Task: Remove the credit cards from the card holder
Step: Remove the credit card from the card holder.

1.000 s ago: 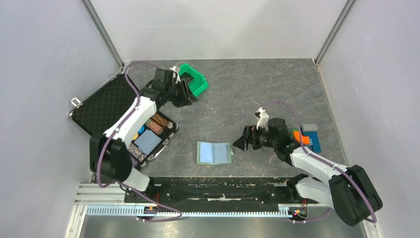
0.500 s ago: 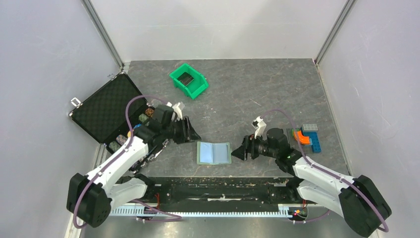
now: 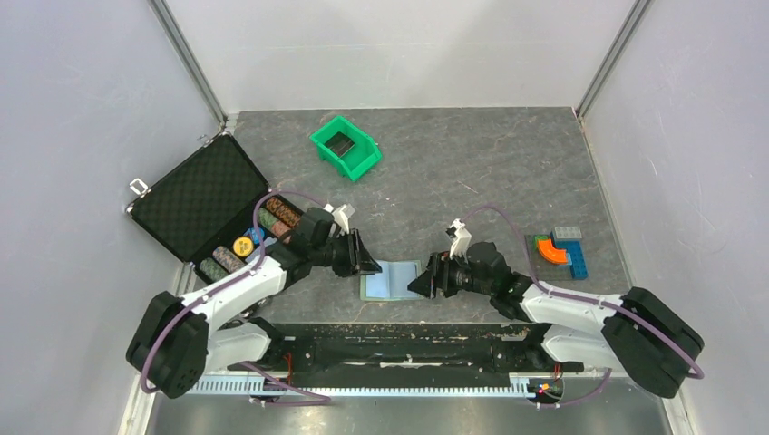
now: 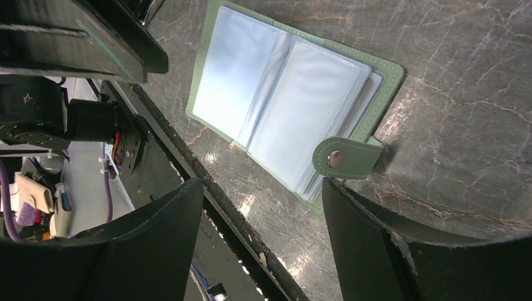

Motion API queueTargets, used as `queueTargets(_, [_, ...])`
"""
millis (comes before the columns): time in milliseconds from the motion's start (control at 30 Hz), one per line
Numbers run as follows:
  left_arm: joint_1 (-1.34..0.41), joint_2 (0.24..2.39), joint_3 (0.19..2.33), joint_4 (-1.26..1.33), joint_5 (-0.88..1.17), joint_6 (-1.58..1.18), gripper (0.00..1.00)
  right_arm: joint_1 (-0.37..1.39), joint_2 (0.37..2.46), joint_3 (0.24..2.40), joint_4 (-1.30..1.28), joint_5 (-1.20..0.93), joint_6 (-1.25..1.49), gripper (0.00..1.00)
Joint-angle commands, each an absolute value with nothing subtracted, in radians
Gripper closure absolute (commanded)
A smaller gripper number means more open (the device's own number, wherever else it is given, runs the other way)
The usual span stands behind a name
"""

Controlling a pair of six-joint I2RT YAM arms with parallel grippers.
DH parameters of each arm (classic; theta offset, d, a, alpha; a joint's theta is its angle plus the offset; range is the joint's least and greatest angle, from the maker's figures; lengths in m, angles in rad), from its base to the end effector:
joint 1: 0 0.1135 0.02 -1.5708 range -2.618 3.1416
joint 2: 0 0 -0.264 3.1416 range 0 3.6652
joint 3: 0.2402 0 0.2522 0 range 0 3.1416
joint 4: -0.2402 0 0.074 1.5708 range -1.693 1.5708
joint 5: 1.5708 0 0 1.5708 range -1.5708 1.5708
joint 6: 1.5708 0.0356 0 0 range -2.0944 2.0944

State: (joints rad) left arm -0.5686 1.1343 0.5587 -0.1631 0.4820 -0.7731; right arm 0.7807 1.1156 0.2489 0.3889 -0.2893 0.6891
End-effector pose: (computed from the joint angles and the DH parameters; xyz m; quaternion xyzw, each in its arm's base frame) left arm 0.1803 -0.1348 0.1987 0.0053 0.8935 -0.4150 0.1717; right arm 0.1380 0.1510 0.1530 -0.1135 0.8411 0.4362 0.2990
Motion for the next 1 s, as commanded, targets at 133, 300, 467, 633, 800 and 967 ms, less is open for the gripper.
queueTargets(133, [-0.580, 1.231, 0.478, -0.055, 0.456, -0.754, 0.66, 0.813, 1.230, 0.316, 0.537, -0.248, 0.757, 0.29])
queueTargets(300, [-0.586, 1.280, 0.455, -0.035, 0.436, -0.728, 0.66, 0.813, 1.269, 0.339, 0.505, -0.193, 0.741, 0.30])
queueTargets(467, [-0.588, 1.335, 0.435, -0.014, 0.419, -0.726, 0.67, 0.814, 1.288, 0.357, 0.460, -0.145, 0.716, 0.30])
queueTargets(633, [-0.597, 1.351, 0.416, -0.003, 0.419, -0.735, 0.68, 0.813, 1.325, 0.358, 0.477, -0.168, 0.724, 0.32])
queueTargets(800, [-0.601, 1.338, 0.398, 0.028, 0.416, -0.744, 0.68, 0.814, 1.361, 0.353, 0.514, -0.196, 0.737, 0.33])
queueTargets(967, [-0.601, 1.322, 0.387, 0.026, 0.413, -0.745, 0.68, 0.817, 1.396, 0.361, 0.554, -0.248, 0.747, 0.41])
